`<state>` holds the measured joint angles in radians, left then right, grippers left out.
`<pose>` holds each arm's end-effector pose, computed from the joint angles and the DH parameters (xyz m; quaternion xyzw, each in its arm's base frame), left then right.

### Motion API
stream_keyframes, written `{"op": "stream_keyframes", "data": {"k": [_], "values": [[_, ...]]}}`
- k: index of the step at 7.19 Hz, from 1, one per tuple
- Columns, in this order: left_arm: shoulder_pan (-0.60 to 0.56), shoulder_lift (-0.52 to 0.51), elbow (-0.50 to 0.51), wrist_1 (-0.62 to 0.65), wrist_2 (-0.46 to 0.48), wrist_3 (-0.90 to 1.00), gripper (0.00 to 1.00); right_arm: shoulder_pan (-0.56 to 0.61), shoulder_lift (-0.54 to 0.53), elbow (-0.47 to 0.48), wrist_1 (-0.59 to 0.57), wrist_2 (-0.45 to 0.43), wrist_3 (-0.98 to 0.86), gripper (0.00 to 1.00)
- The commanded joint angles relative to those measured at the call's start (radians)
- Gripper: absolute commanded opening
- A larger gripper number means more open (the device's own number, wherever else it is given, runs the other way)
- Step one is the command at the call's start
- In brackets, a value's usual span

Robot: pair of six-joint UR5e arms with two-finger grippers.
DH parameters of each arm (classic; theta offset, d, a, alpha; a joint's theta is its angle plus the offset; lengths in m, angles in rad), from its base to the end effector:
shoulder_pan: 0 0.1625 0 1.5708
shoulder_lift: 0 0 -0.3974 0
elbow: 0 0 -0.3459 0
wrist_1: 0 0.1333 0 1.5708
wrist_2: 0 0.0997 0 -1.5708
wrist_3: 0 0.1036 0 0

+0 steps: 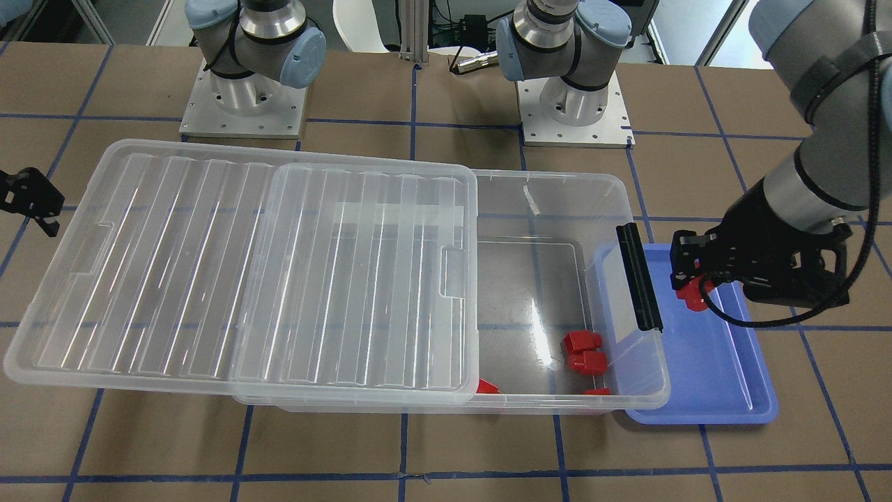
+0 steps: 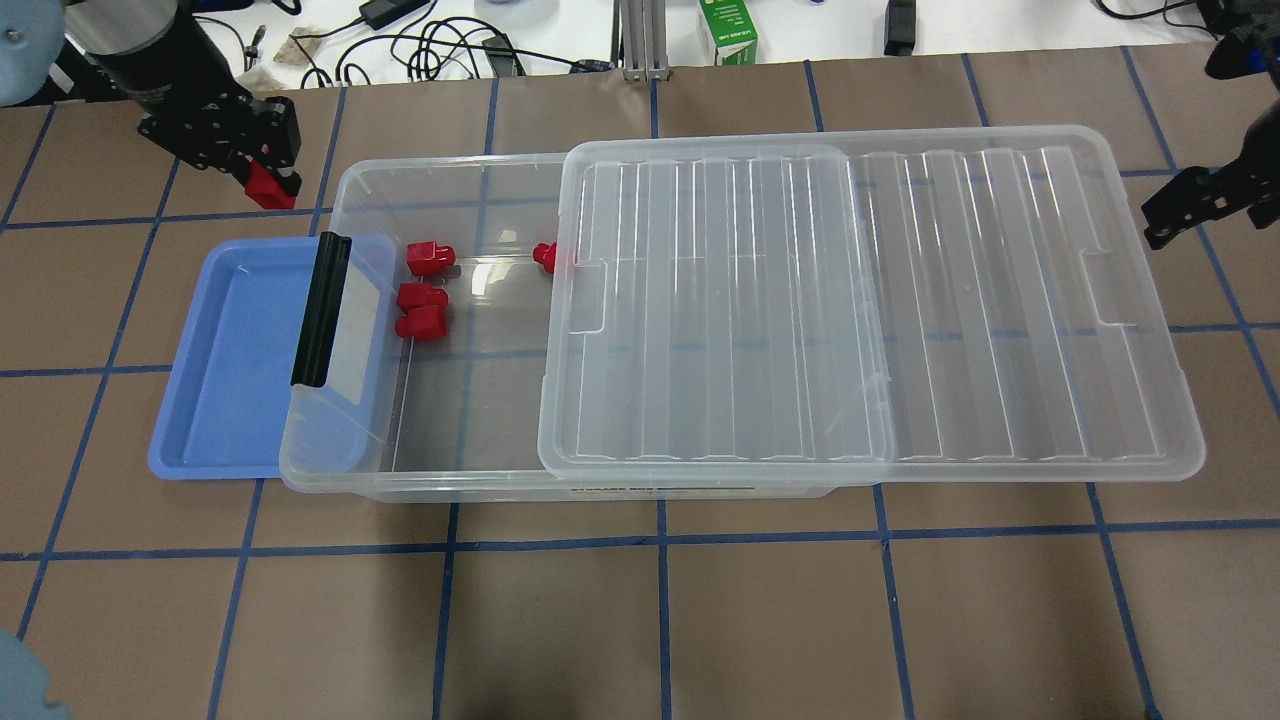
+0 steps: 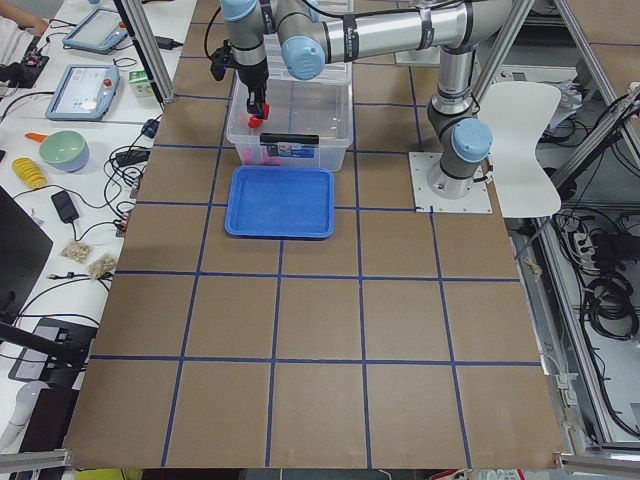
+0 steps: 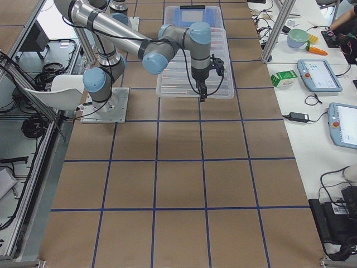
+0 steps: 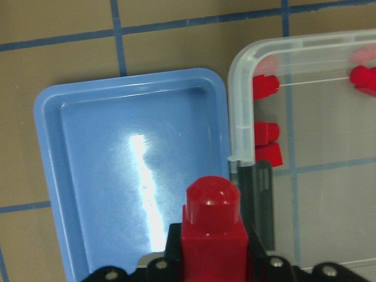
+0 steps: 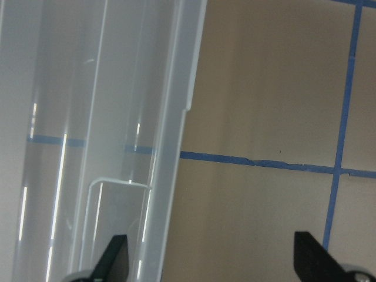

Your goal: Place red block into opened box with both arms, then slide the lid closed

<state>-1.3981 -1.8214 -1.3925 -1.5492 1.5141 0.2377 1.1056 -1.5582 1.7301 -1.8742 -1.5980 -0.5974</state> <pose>-0.0447 -0.5538 0.4141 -0.0318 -0.9988 -0.0190 0.0329 -0.0889 -0.4681 0.4111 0.0650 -0.9956 0.0498 0.0450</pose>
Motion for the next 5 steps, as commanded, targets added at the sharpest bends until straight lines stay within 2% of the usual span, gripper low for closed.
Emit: {"op": "stream_keyframes", "data": {"k": [1, 3, 5], "values": [[-0.103, -0.009, -0.078, 0.050, -0.005, -0.110, 0.00, 0.000, -0.075, -0.131, 0.215, 0.001, 0.001, 1.00], [-0.157, -0.021, -0.164, 0.110, -0.003, -0.144, 0.00, 0.002, -0.149, -0.155, 0.335, 0.003, 0.023, 1.00], [-0.157, -0.026, -0.285, 0.240, -0.003, -0.144, 0.00, 0.054, -0.152, -0.150, 0.342, 0.041, 0.190, 1.00]]}}
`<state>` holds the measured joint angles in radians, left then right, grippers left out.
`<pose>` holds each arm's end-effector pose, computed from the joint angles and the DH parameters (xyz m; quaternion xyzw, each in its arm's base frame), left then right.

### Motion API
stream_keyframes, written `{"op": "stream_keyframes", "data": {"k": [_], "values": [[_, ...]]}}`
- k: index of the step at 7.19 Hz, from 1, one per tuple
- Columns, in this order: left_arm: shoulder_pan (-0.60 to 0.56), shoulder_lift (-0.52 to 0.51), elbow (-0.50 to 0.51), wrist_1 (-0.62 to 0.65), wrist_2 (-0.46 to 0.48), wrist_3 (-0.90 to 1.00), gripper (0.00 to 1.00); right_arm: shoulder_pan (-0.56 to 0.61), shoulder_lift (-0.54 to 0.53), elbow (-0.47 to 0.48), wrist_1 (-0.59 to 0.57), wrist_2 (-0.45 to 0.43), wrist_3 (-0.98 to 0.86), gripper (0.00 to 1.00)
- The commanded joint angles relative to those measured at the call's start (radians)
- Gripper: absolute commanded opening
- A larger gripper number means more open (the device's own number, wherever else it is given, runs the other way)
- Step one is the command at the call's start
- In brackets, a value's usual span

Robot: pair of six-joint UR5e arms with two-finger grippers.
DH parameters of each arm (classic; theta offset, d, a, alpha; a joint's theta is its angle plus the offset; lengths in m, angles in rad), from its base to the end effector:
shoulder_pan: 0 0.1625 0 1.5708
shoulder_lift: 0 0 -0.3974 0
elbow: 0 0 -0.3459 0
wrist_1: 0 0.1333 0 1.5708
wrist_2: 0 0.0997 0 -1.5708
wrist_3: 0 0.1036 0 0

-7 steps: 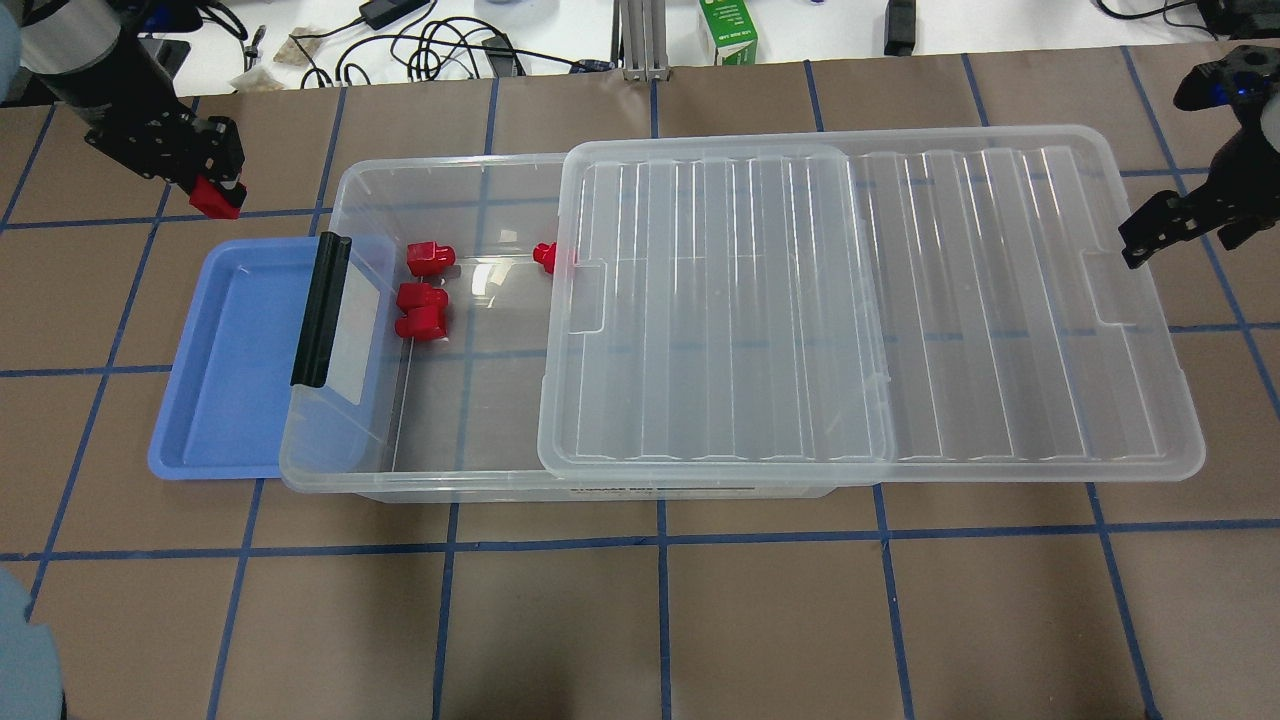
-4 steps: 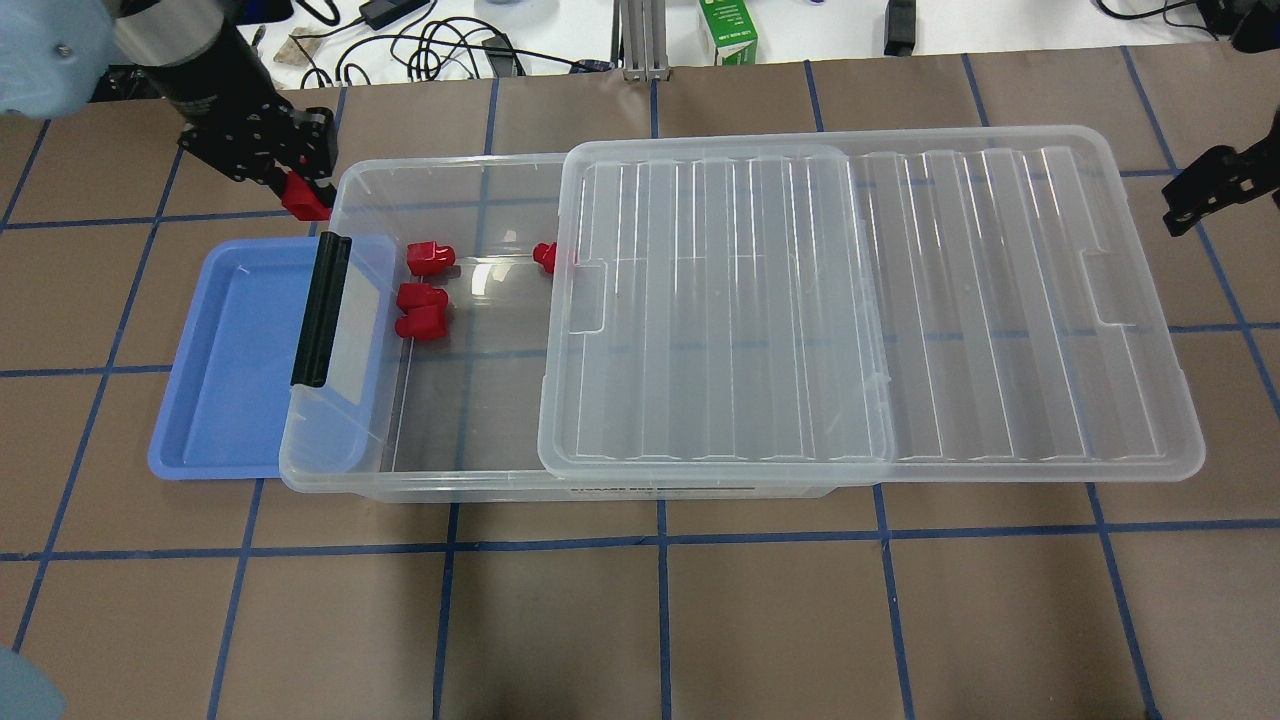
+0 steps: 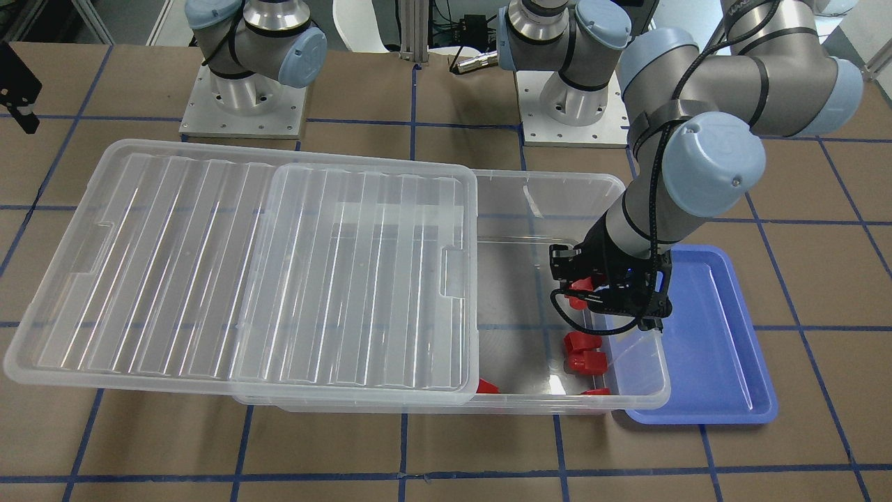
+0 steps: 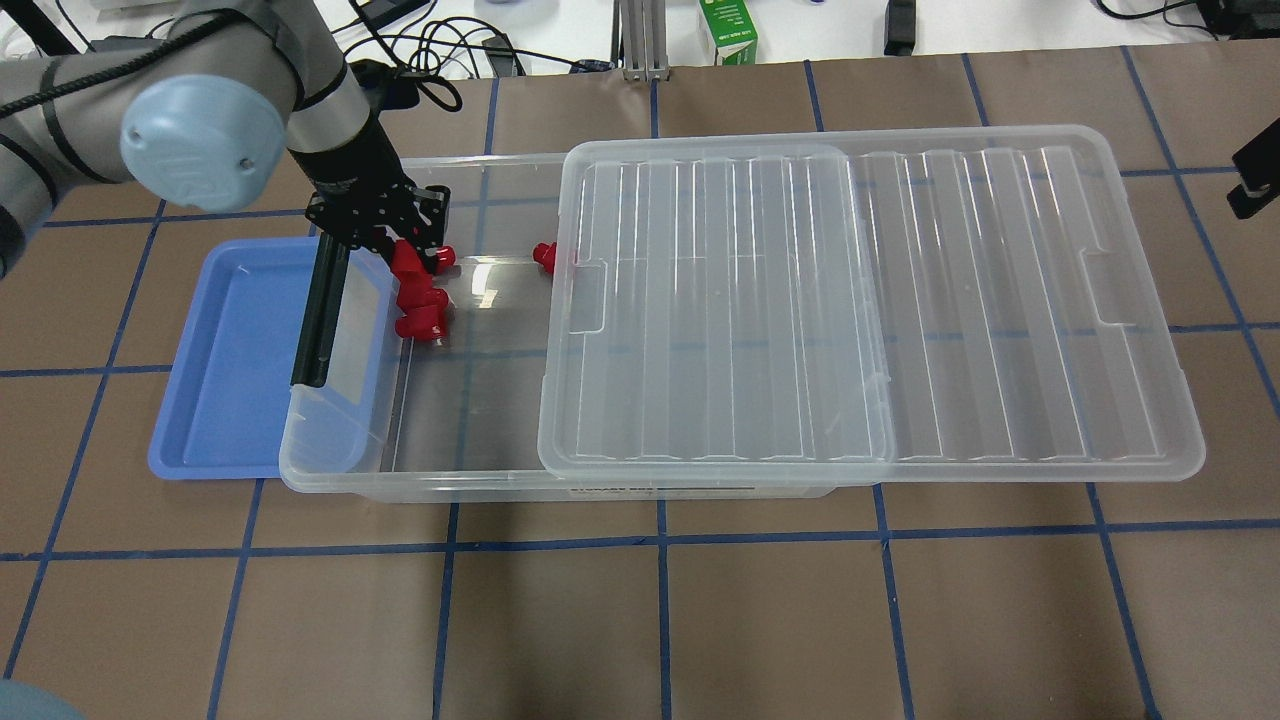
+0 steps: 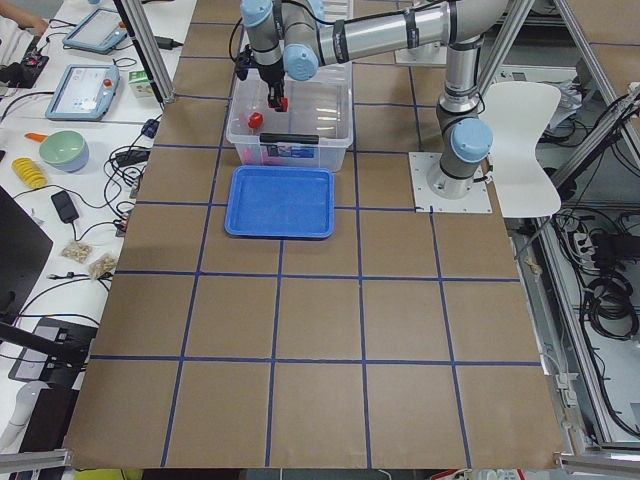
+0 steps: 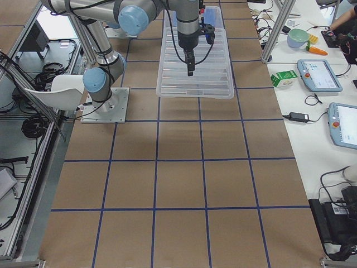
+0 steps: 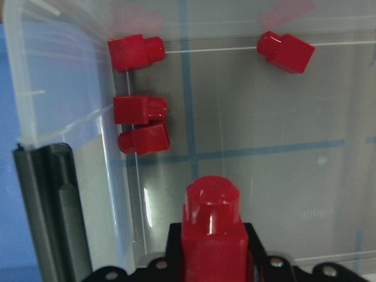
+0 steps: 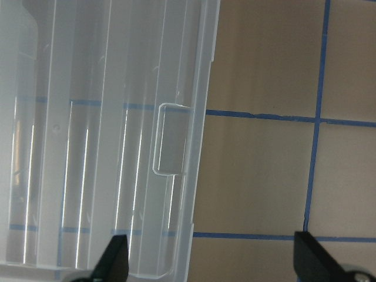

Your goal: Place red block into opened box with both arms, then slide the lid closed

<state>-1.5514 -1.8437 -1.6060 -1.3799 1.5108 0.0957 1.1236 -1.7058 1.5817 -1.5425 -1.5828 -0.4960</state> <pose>-0.1293 -0.5263 0.3259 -0.0363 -0.9972 -0.0567 0.0333 -0.0534 -0.4168 0.5055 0.0241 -0.9985 0.0399 0.0271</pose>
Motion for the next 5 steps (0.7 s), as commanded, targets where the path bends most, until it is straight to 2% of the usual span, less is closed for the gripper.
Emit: {"op": "stream_keyframes", "data": {"k": [1, 3, 5], "values": [[-0.003, -0.006, -0.115, 0.119, 0.000, -0.002, 0.00, 0.114, 0.006, -0.003, -0.002, 0.026, 0.176, 1.00], [-0.003, -0.029, -0.150, 0.156, -0.015, -0.001, 0.00, 0.302, 0.064, -0.008, -0.086, 0.012, 0.388, 1.00], [-0.003, -0.083, -0.153, 0.215, -0.021, -0.002, 0.00, 0.402, 0.109, -0.008, -0.126, 0.012, 0.523, 1.00]]}}
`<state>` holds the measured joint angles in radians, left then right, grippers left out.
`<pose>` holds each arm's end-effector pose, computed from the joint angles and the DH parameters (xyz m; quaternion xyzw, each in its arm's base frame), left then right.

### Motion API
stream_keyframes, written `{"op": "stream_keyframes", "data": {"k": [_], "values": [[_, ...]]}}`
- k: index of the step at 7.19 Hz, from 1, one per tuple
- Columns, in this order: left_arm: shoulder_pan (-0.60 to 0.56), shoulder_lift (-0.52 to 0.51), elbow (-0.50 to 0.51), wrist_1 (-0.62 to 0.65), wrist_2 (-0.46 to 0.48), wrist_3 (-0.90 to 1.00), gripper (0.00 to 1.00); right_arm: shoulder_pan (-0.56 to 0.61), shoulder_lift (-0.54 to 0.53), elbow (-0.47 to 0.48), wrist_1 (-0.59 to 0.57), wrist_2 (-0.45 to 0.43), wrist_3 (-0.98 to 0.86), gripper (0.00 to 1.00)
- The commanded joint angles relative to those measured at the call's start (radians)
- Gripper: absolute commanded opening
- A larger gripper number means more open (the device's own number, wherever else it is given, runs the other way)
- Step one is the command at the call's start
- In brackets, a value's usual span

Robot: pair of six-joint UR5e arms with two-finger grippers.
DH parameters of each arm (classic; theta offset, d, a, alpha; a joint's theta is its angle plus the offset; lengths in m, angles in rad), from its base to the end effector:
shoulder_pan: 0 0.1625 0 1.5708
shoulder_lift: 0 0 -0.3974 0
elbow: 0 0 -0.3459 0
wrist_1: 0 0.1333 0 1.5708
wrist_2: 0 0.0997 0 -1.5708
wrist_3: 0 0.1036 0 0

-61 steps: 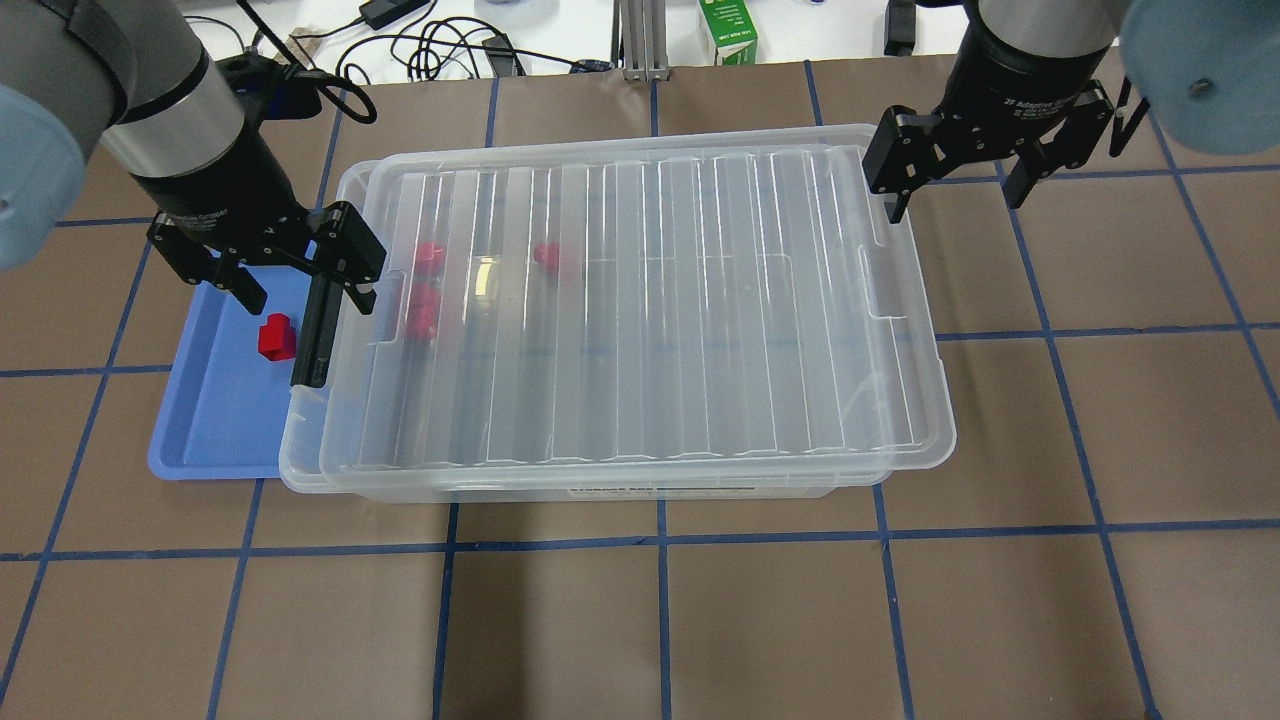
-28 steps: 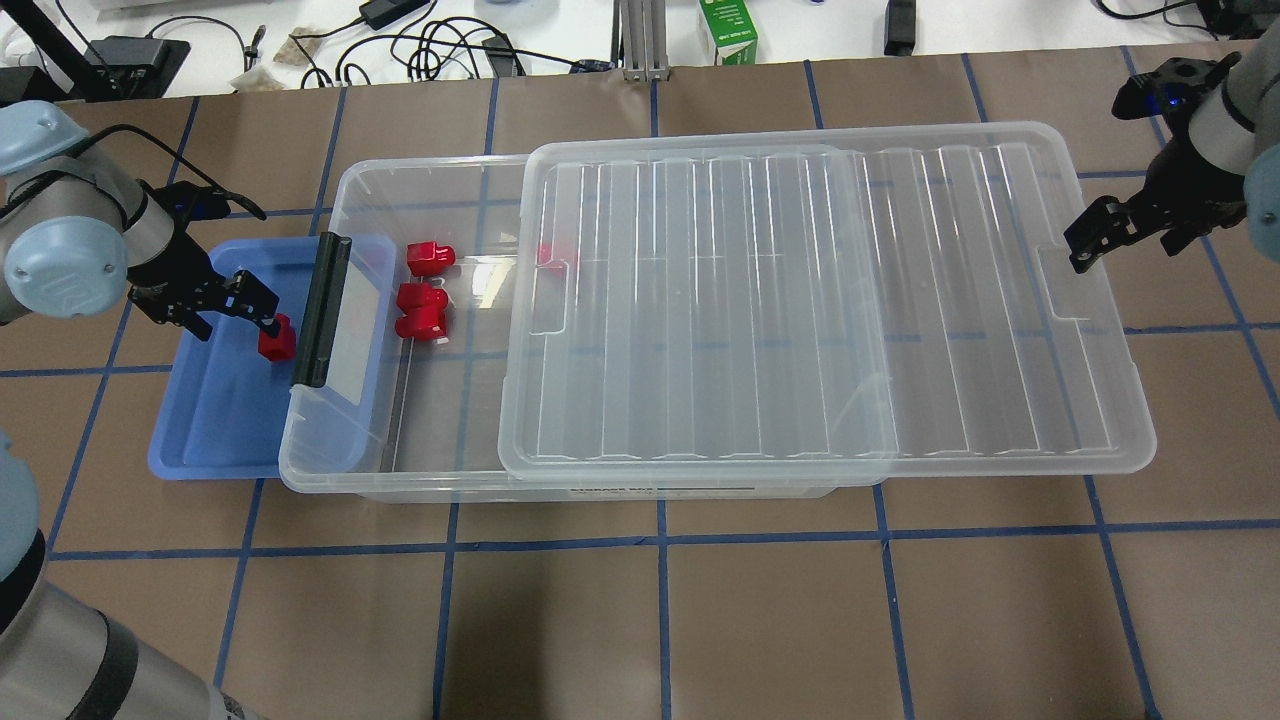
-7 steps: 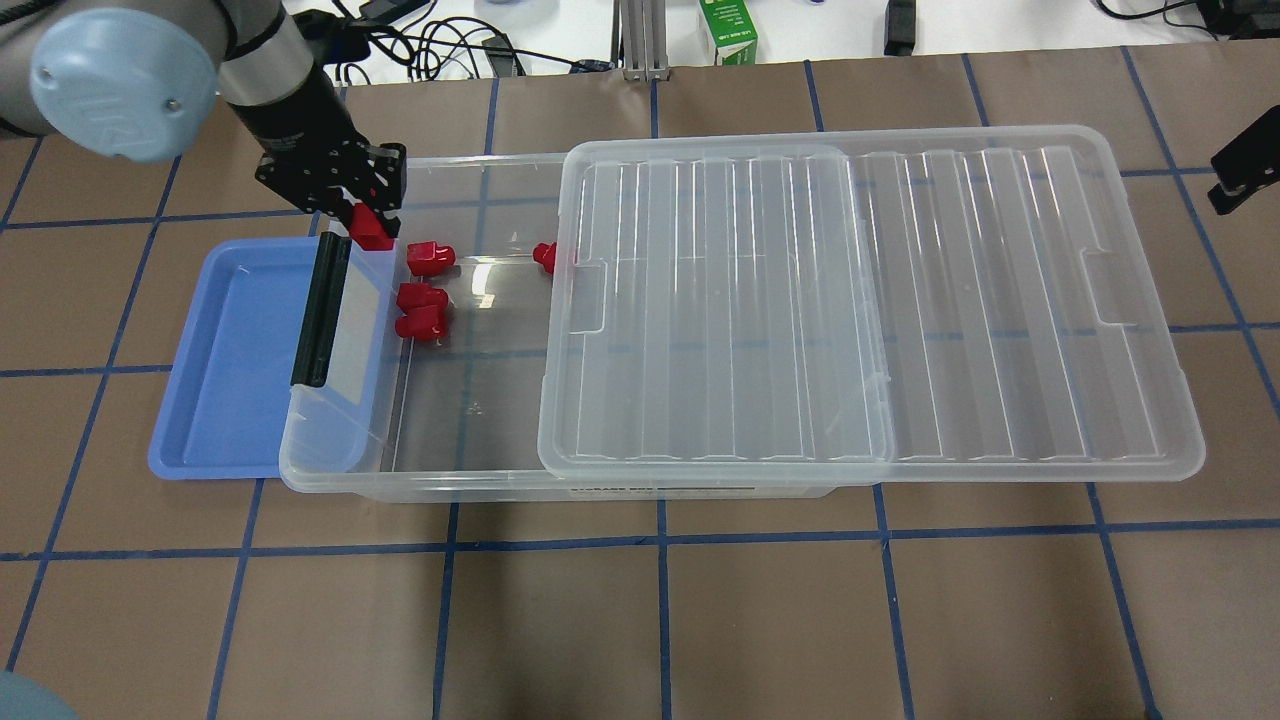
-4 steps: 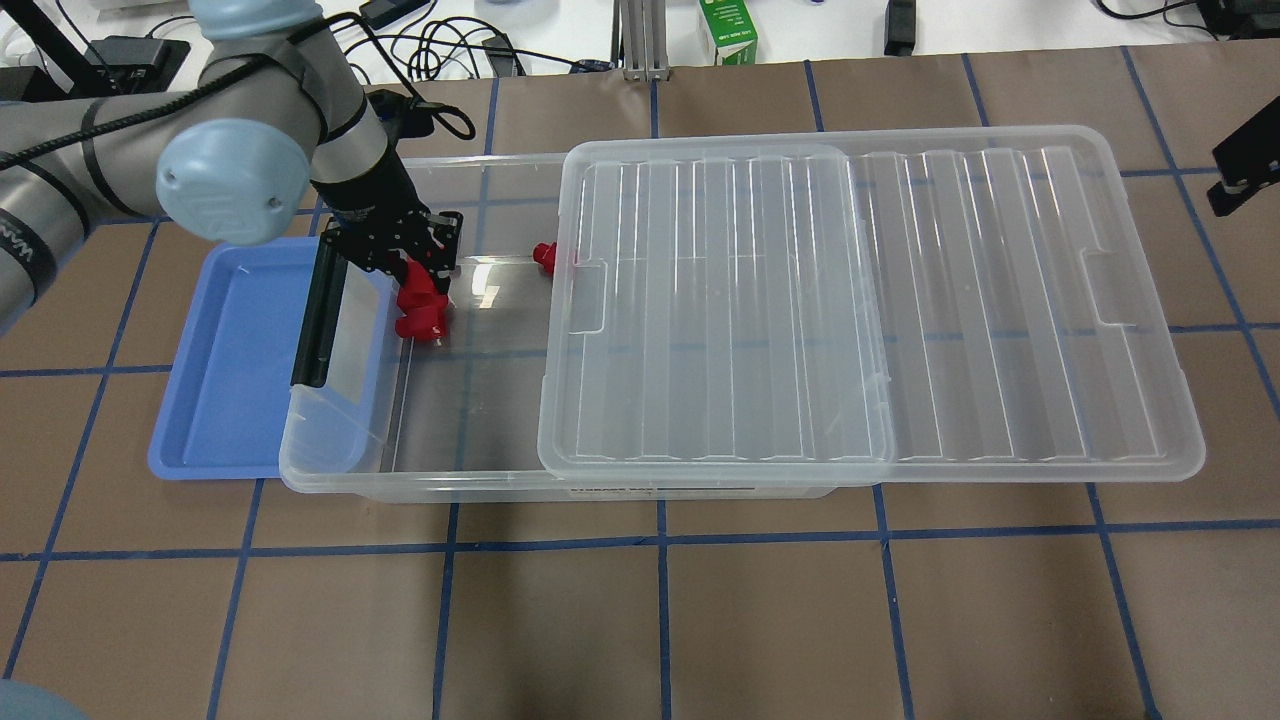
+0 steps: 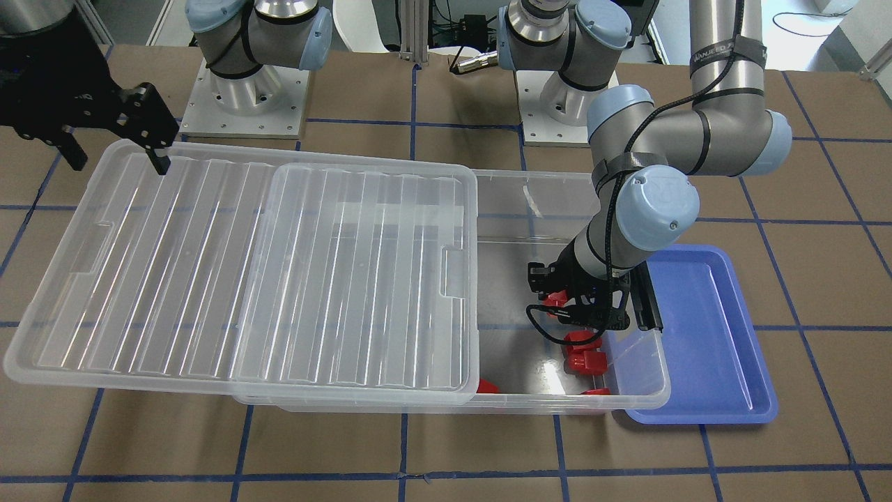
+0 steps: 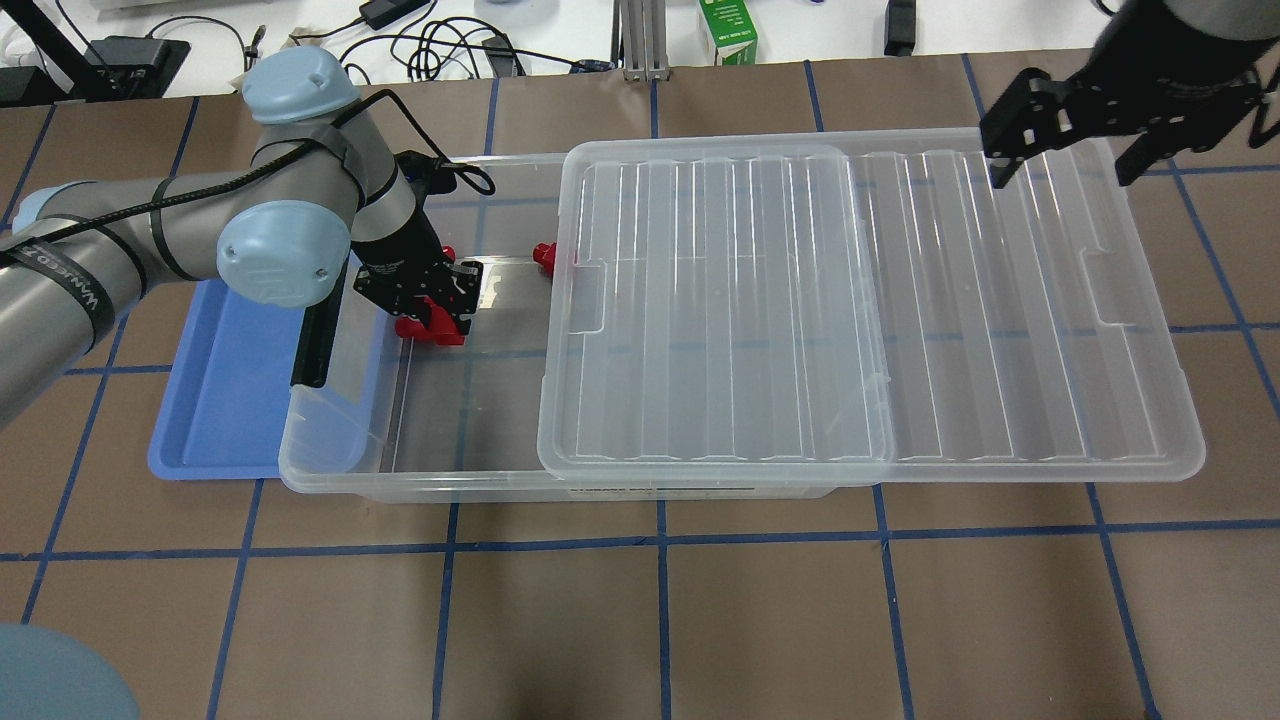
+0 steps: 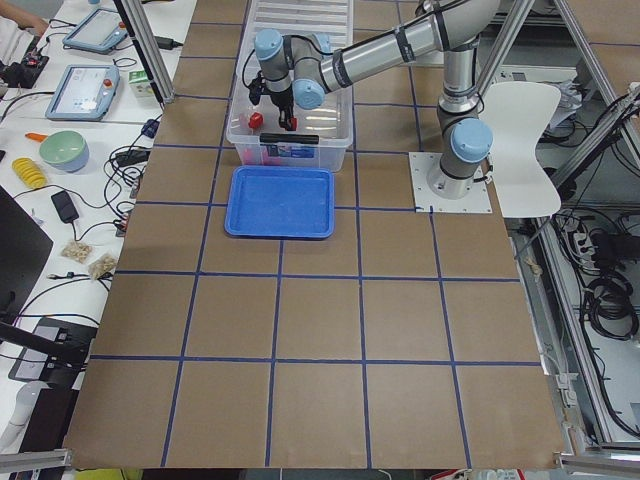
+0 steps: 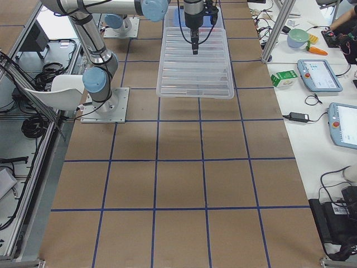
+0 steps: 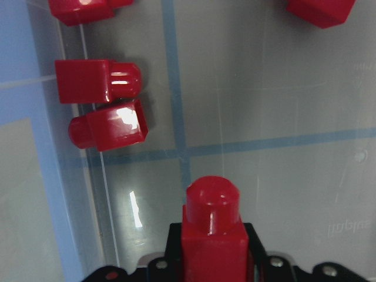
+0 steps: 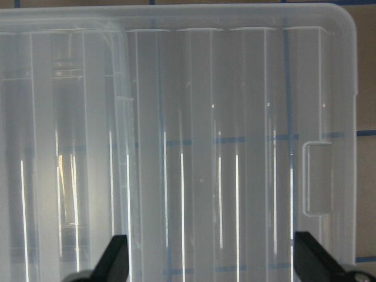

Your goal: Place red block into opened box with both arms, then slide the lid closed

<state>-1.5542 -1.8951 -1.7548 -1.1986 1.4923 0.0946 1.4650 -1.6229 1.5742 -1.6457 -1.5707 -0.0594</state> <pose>-0.1329 -0.5158 0.2550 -0.0362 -0.9963 -0.0657 0.0429 0.0865 -0.4481 0.4857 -0.0232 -0.9978 0.0616 0.0050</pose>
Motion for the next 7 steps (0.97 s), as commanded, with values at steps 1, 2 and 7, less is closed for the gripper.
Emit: {"op": "stream_keyframes", "data": {"k": [1, 2, 7], "values": [[0.000, -0.050, -0.005, 0.034, -0.003, 0.000, 0.00, 0.064, 0.034, 0.000, -0.020, -0.002, 0.088, 1.00], [0.000, -0.061, -0.014, 0.039, -0.004, 0.002, 0.00, 0.064, 0.034, 0.000, -0.020, 0.000, 0.088, 1.00], [0.000, -0.110, -0.051, 0.119, -0.001, 0.000, 0.03, 0.064, 0.047, -0.002, -0.019, 0.000, 0.087, 1.00]]}}
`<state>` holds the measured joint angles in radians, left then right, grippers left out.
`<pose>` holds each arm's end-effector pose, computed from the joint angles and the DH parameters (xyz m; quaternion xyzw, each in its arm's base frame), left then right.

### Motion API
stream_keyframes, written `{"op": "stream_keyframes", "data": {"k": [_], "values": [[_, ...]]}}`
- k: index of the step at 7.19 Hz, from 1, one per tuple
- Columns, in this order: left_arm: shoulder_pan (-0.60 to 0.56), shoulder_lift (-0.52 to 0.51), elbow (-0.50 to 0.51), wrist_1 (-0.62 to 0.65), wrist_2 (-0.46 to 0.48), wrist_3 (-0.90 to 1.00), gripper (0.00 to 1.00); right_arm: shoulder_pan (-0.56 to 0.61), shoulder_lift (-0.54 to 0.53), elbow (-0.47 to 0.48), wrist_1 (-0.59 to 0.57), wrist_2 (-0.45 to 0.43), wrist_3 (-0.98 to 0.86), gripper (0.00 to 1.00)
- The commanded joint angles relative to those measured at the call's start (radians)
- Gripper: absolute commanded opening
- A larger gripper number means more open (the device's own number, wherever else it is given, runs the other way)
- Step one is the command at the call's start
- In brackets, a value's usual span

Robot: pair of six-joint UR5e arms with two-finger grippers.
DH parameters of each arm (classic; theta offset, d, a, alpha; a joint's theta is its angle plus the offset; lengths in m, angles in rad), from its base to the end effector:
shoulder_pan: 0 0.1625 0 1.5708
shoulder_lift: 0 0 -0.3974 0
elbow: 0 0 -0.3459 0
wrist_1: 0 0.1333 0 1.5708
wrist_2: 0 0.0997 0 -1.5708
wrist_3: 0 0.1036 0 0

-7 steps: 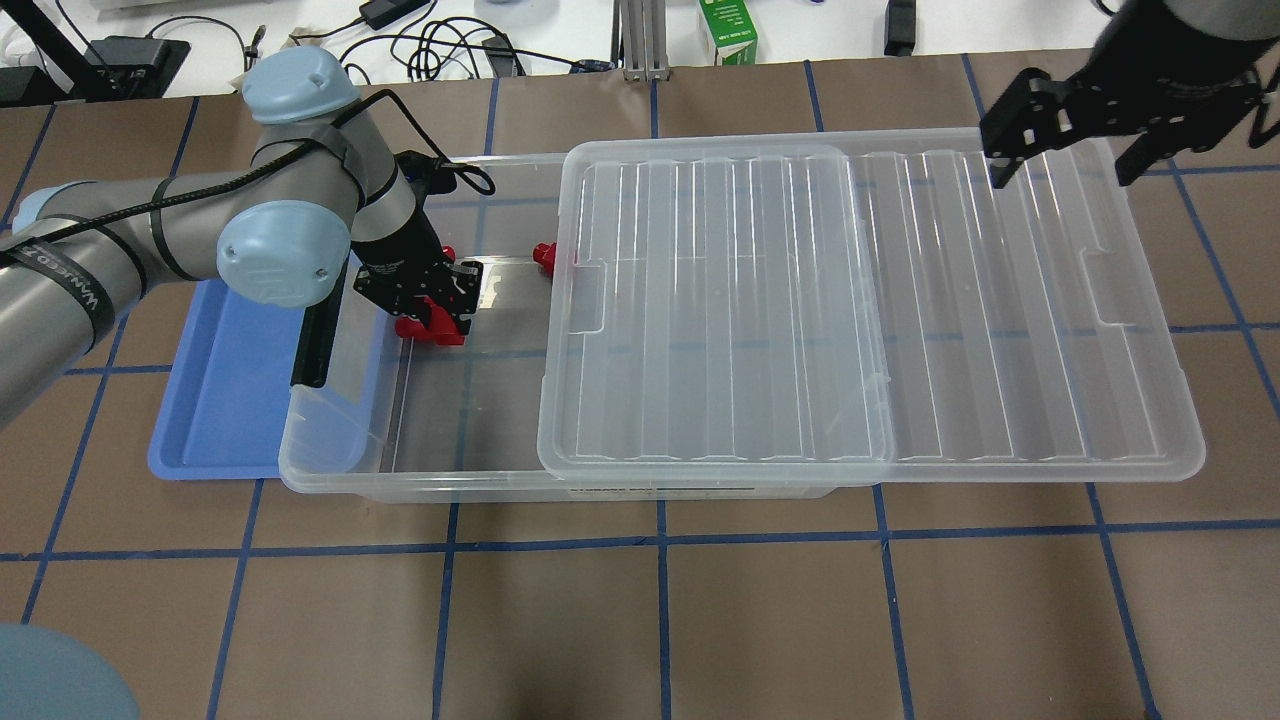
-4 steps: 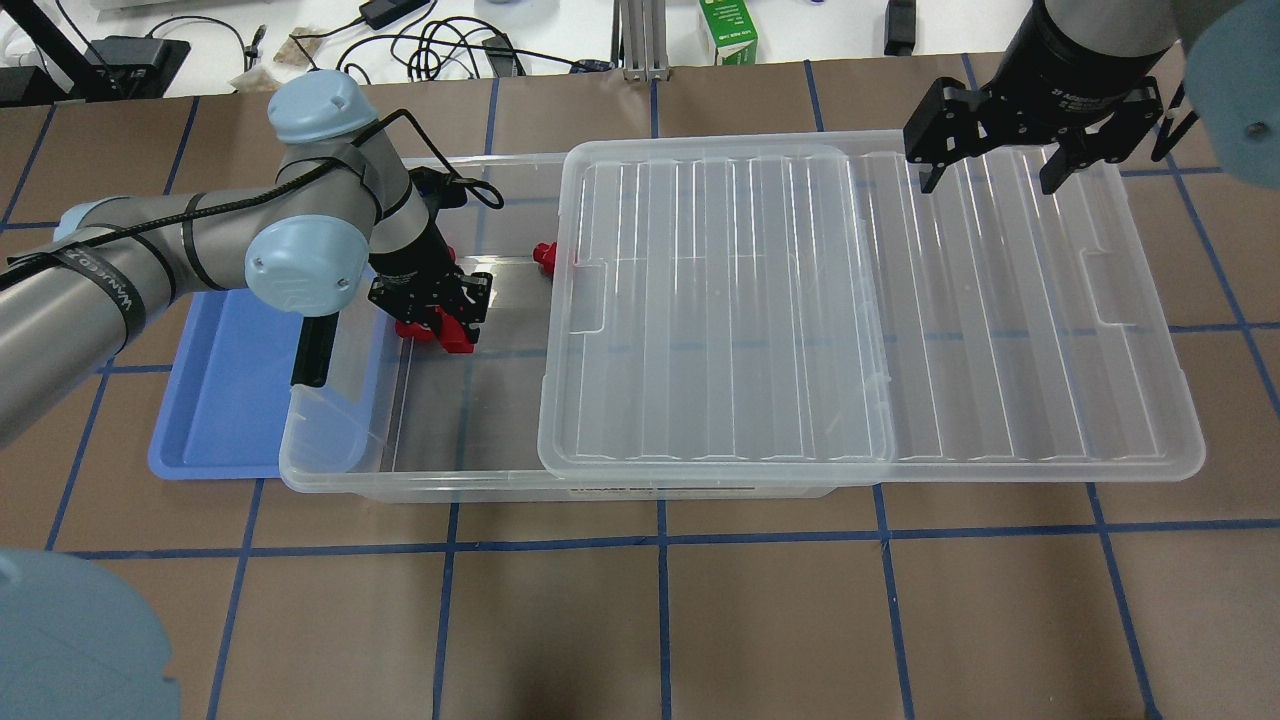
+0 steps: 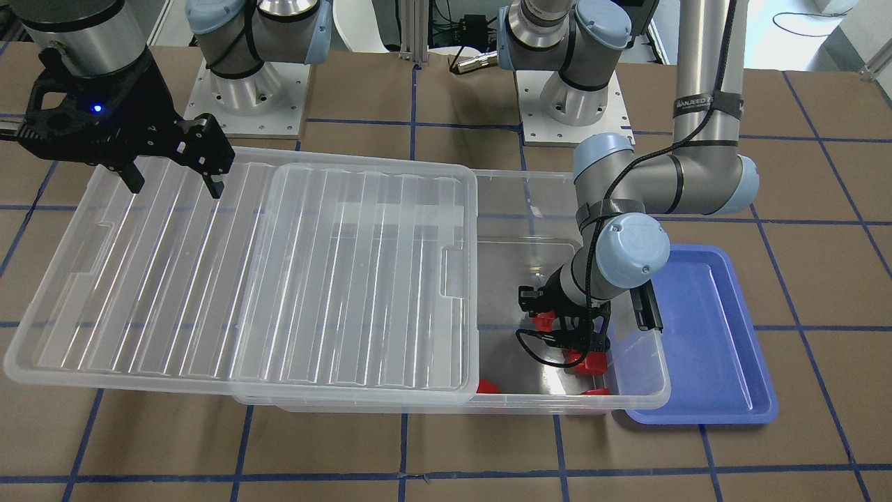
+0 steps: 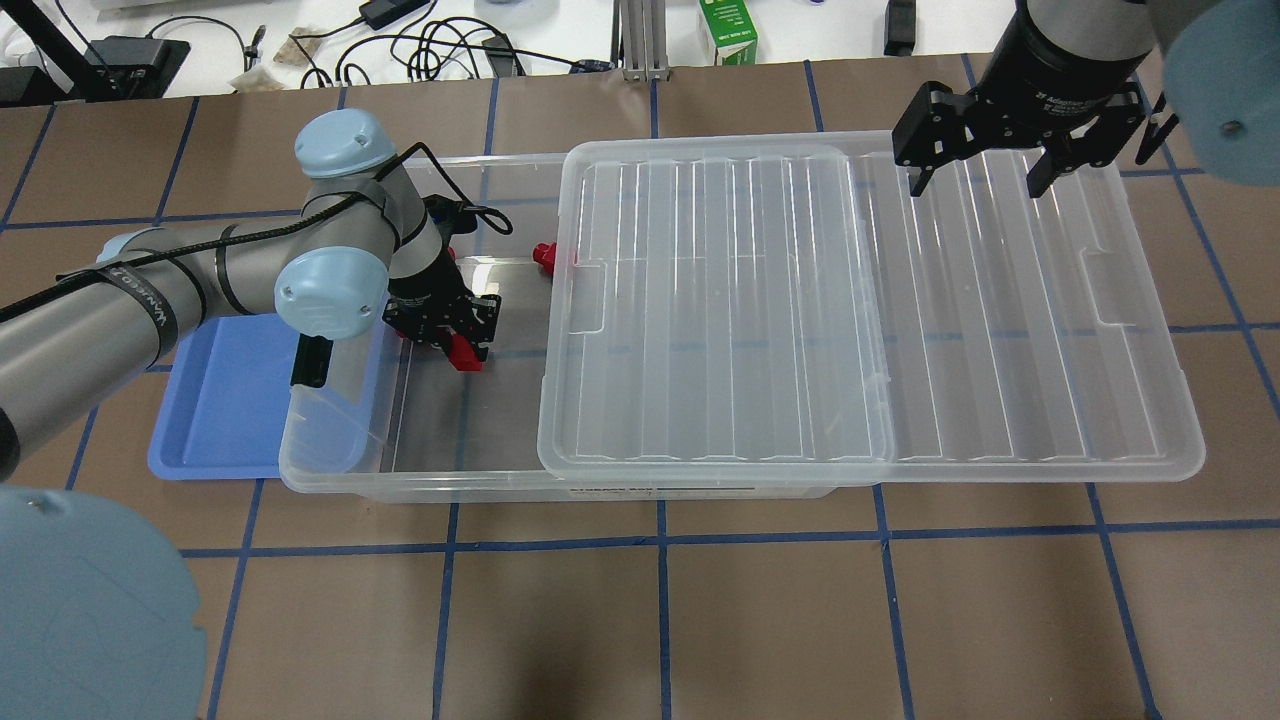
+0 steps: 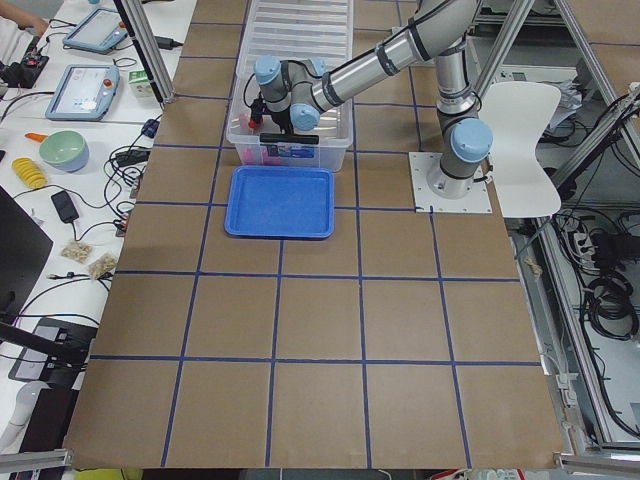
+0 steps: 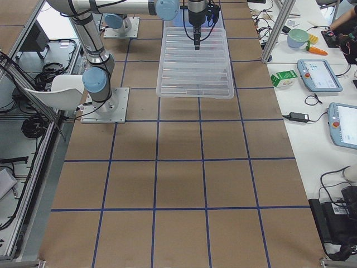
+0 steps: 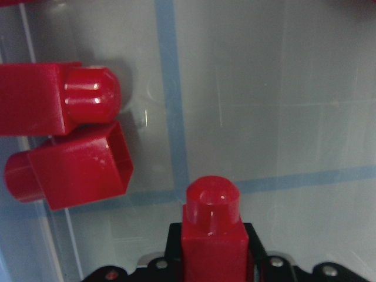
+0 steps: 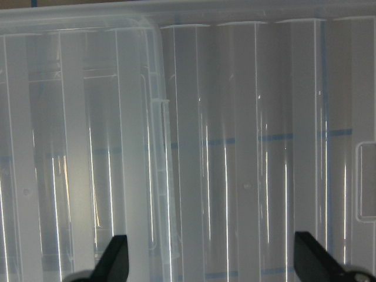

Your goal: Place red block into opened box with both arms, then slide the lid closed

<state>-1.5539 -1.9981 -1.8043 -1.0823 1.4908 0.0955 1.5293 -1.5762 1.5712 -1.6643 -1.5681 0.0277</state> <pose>-0.1328 -0.5206 0.1930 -0.0357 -0.9949 -0.0836 0.0446 0.1147 -0.4583 0.4683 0.0345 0.9982 -0.0492 0.0010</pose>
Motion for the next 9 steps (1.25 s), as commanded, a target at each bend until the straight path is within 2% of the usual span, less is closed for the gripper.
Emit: {"op": "stream_keyframes", "data": {"k": [1, 2, 4, 8, 9], "values": [[0.000, -0.011, -0.001, 0.002, 0.000, -0.002, 0.04, 0.000, 0.001, 0.001, 0.001, -0.004, 0.000, 1.00], [0.000, -0.019, -0.001, 0.004, 0.000, -0.003, 0.29, 0.000, 0.002, 0.001, 0.000, -0.003, -0.002, 1.00], [0.000, -0.021, -0.001, 0.002, 0.000, -0.005, 0.97, 0.000, 0.002, 0.000, 0.000, -0.006, -0.005, 1.00], [0.000, 0.002, 0.014, 0.002, 0.014, -0.002, 1.00, -0.015, 0.004, -0.003, 0.008, -0.006, -0.028, 1.00], [0.000, 0.022, 0.028, -0.007, 0.014, 0.006, 1.00, -0.035, 0.001, -0.005, 0.012, -0.018, -0.087, 1.00]]}}
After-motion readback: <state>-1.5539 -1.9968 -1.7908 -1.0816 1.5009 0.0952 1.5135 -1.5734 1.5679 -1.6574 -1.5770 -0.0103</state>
